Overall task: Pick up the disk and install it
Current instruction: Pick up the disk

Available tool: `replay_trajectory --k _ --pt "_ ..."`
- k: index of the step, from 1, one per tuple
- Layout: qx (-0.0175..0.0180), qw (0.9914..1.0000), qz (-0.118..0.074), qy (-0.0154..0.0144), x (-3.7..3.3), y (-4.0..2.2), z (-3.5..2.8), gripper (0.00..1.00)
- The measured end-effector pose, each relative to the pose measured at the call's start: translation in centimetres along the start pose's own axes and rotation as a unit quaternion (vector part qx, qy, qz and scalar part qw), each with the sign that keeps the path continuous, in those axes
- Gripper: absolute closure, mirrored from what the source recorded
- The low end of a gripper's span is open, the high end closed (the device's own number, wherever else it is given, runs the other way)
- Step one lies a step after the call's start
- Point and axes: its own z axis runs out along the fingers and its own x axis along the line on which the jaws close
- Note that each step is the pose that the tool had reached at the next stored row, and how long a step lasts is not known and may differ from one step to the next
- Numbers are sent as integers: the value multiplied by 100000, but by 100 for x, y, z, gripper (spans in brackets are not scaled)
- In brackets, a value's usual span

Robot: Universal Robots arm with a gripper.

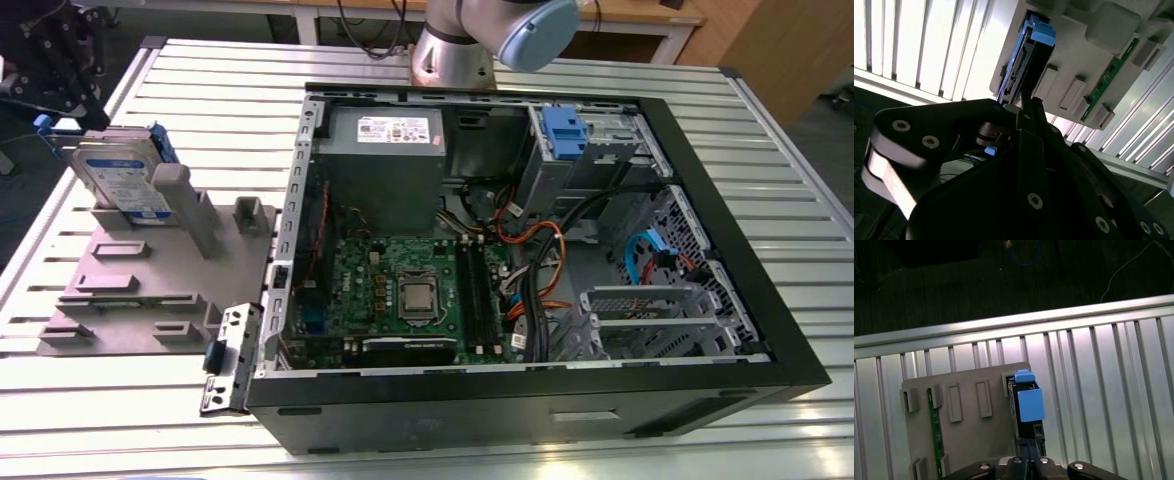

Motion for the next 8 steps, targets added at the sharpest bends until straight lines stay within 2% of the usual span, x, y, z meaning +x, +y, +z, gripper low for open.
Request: replay_trajectory --k 1,2,3,5,6,8 --pt "-2 100000 0 -2 0 0 0 83" --pt "-2 100000 -2 -1 0 0 0 77" --pt "-1 100000 -2 -2 0 0 1 77" --pt "-2 100000 -2 -2 0 0 1 65" --pt "2 100000 -2 -4 0 0 2 65" --pt "-2 100000 -2 -1 0 0 2 53"
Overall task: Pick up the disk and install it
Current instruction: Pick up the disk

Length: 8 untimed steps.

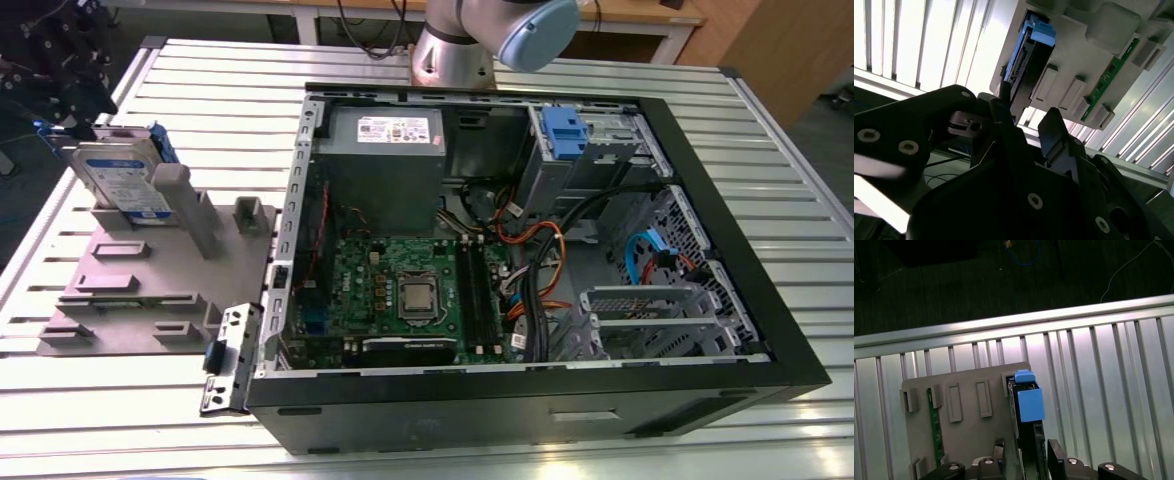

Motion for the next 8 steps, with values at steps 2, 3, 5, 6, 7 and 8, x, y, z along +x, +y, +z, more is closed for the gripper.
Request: replay_trajectory --k 2,3,5,6,7,8 --pt "1 100000 -1 -1 0 0 1 47" --pt "3 100000 -3 -1 0 0 1 47" --pt "1 100000 1 1 0 0 2 41" --pt "5 100000 -166 0 0 -1 5 41" --pt "-7 99998 -664 19 0 -1 9 41" --pt "-34 99992 -1271 53 0 -1 12 41"
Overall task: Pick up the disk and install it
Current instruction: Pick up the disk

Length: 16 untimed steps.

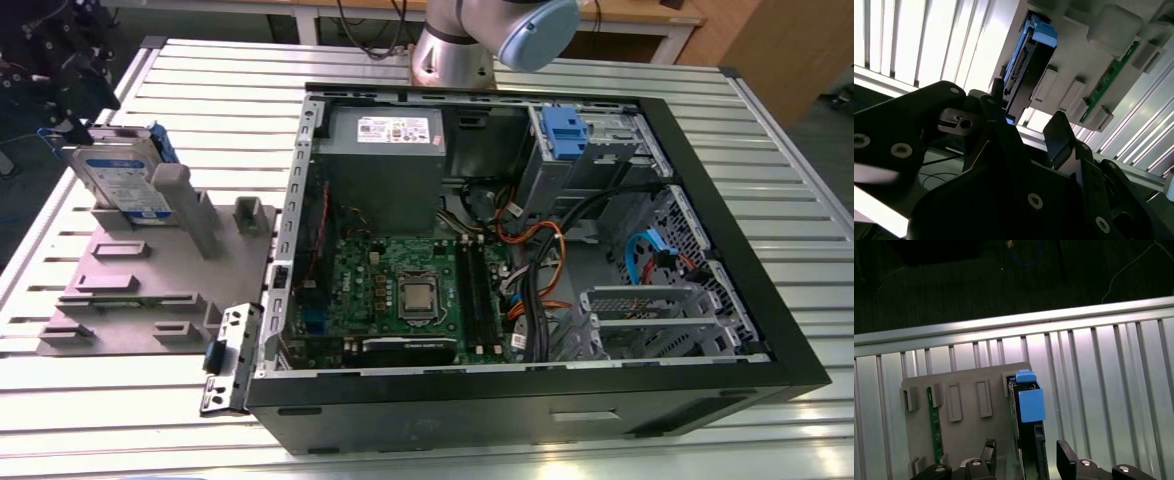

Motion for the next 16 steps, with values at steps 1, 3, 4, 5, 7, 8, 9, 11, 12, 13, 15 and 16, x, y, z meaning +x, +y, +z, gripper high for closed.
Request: replay_trajectory --k 1,3,4,5,7,8,9,11,12,13,15,16 --pt "-31 99998 -705 37 0 0 4 41" --pt "-66 99982 -1893 91 -2 0 17 41" --pt "-78 99970 -2433 118 -4 0 26 41" --pt "-74 99957 -2938 136 -7 0 40 41" --pt "-36 99925 -3867 173 -13 0 69 41" --pt "9 99910 -4237 169 -16 1 84 41" --pt "57 99897 -4541 151 -20 2 99 41" --pt "138 99871 -5081 126 -28 7 132 41" --pt "173 99859 -5298 112 -33 10 147 41" --pt "217 99849 -5486 95 -39 14 162 41" --pt "320 99829 -5829 36 -52 24 190 41" --pt "365 99818 -6013 6 -58 30 206 41"
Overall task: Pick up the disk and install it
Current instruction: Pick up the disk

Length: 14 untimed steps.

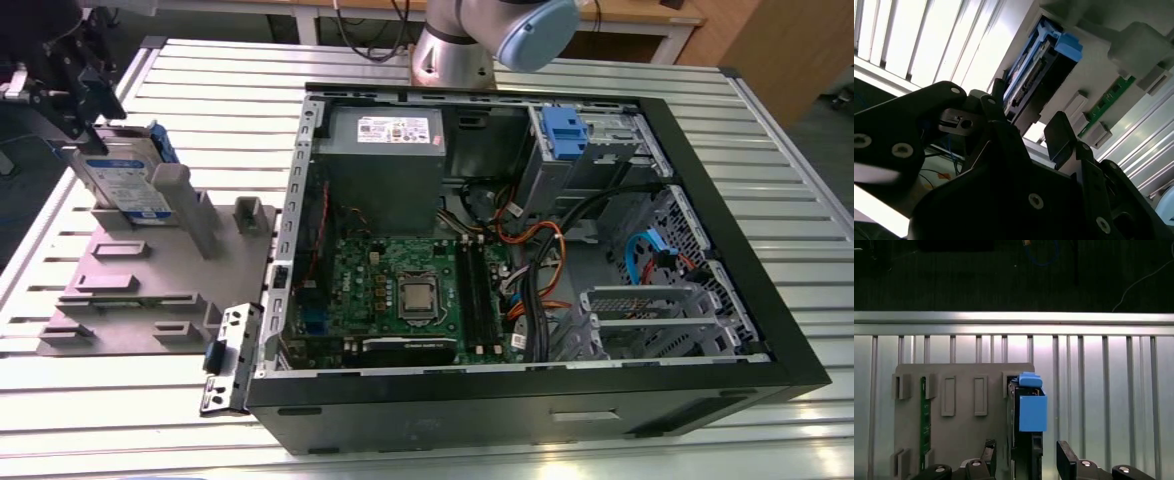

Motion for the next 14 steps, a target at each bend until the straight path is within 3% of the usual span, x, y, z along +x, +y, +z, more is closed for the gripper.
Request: replay_trajectory --k 7,14 --pt "160 99994 -1100 -109 -9 41 120 41" --pt "169 99992 -1216 -185 -11 37 138 41"
